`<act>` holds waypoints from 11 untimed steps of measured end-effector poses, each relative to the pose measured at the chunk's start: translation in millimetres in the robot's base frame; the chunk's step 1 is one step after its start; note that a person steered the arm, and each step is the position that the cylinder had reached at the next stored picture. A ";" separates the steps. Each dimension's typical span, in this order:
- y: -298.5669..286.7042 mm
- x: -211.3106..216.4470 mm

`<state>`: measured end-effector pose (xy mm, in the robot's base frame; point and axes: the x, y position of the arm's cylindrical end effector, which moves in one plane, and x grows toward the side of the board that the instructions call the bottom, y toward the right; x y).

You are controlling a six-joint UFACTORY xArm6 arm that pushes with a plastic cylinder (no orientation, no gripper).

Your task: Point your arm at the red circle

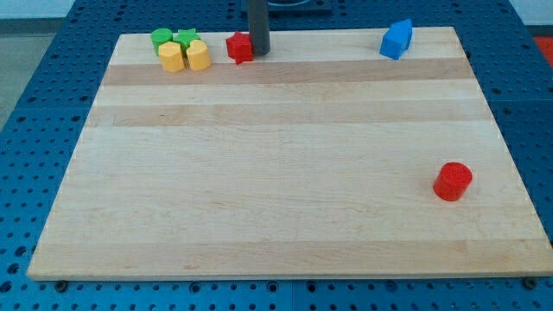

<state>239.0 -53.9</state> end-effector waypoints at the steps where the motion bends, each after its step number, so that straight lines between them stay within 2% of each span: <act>1: -17.5 0.0; 3: -40.6 0.0; 4: -24.8 9.6; 8: 147.6 153.2; 11: 283.8 222.6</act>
